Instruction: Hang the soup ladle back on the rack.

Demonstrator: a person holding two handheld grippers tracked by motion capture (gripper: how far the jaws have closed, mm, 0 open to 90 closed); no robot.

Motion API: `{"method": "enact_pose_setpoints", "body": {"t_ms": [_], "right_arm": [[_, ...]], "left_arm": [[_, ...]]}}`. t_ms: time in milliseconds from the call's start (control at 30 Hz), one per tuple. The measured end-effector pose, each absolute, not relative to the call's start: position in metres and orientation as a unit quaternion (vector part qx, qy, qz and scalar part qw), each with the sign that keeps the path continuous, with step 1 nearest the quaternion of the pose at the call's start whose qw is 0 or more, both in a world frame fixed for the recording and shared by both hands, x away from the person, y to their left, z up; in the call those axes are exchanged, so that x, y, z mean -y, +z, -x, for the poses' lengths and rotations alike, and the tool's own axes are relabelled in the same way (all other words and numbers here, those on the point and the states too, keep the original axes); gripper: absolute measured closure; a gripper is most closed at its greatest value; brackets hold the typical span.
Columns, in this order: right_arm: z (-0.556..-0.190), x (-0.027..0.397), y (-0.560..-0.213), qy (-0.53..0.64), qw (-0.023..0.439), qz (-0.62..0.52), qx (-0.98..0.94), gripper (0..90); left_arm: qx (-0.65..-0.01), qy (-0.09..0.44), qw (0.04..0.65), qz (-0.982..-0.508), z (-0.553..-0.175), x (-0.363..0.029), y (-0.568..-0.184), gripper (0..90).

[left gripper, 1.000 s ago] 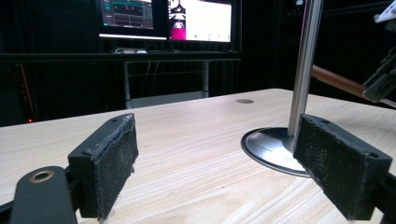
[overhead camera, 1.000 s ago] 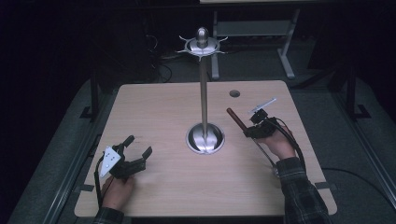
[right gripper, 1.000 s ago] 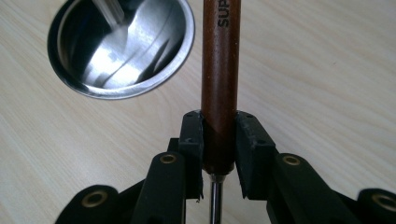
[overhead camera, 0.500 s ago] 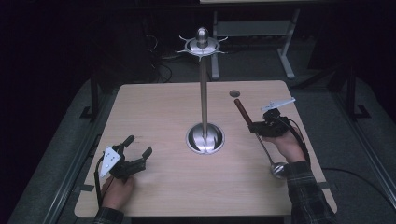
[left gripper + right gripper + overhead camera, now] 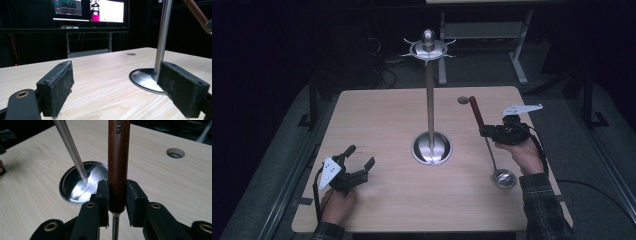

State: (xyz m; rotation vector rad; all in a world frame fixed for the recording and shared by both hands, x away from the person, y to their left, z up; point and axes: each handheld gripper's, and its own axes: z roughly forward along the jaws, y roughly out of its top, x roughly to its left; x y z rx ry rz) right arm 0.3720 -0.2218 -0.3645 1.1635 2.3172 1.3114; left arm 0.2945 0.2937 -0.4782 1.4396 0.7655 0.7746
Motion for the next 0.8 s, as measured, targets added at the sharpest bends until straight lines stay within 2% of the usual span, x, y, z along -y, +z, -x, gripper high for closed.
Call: {"method": "enact_pose_setpoints", "body": {"t_ms": [467,800], "right_arm": [[-0.362,0.227,-0.348,0.499,0.128,-0.385,-0.766,73.4],[-0.355,0.219,-0.320,0.525,0.157,-0.357,-0.757,73.3]], "left_arm": [[-0.333,0.337,0.620,-0.626,-0.294,-0.294,-0.478,13.2],[-0.332,0.338,0.621,-0.624,-0.295,-0.294,-0.478,13.3]]}}
